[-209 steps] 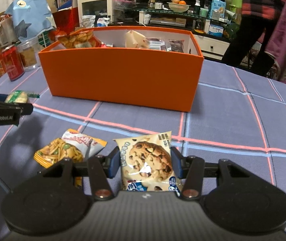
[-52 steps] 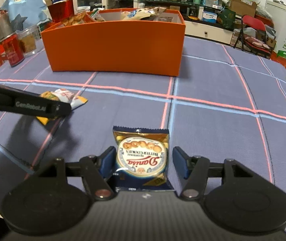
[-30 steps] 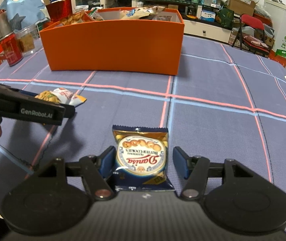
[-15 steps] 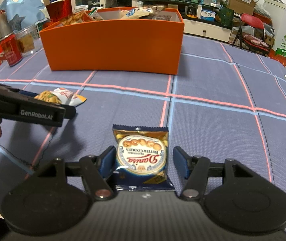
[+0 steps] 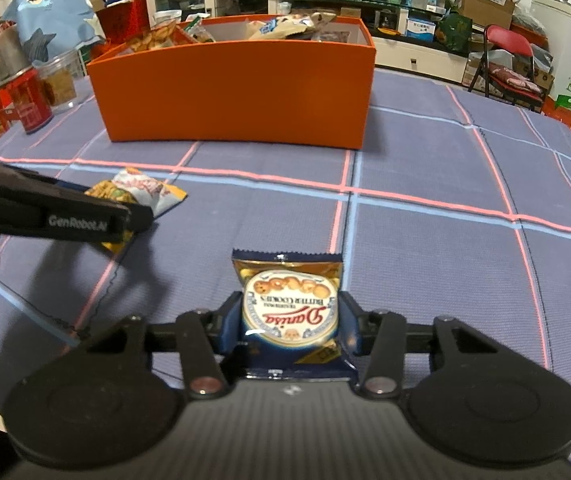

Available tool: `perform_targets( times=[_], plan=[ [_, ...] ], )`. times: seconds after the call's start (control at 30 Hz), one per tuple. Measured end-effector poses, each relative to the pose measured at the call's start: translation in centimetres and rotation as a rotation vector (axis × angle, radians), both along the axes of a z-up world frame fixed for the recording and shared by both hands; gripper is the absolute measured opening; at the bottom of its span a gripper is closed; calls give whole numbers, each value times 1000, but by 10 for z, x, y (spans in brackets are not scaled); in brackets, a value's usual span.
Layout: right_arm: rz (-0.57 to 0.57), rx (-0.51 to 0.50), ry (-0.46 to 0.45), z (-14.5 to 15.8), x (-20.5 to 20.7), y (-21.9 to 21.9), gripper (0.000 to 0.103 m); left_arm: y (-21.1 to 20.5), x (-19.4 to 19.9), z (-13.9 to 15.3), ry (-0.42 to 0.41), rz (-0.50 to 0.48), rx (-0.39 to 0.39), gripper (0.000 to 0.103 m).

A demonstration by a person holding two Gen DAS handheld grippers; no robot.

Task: Organize snacks
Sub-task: 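Grasp the yellow Kakao snack bag with the left tool while the right holds the Danisa pack, then carry the Kakao bag and Danisa pack over the orange box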

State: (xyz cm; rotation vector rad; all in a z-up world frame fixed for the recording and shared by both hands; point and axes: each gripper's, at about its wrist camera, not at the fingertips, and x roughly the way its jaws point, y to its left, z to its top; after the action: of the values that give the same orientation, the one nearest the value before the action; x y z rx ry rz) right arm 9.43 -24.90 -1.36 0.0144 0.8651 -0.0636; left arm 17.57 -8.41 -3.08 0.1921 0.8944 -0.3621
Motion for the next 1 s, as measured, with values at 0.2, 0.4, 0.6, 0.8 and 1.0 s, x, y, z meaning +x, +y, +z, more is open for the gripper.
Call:
perform_targets(
  times=[0.2, 0.4, 0.6, 0.8, 1.0],
  plan=[
    [19, -21, -13, 1, -1, 7, 48, 1, -3, 7, -46, 7, 33, 32],
    [12, -26, -24, 3, -1, 6, 48, 5, -2, 11, -58, 22, 26, 32],
    [3, -24, -28, 4, -1, 4, 48, 7, -3, 13, -70, 40, 35, 31],
    [3, -23, -25, 4, -1, 4, 48, 8, -2, 14, -75, 47, 34, 31],
    [6, -24, -24, 4, 0, 6, 48, 8, -2, 15, -74, 47, 34, 31]
  ],
)
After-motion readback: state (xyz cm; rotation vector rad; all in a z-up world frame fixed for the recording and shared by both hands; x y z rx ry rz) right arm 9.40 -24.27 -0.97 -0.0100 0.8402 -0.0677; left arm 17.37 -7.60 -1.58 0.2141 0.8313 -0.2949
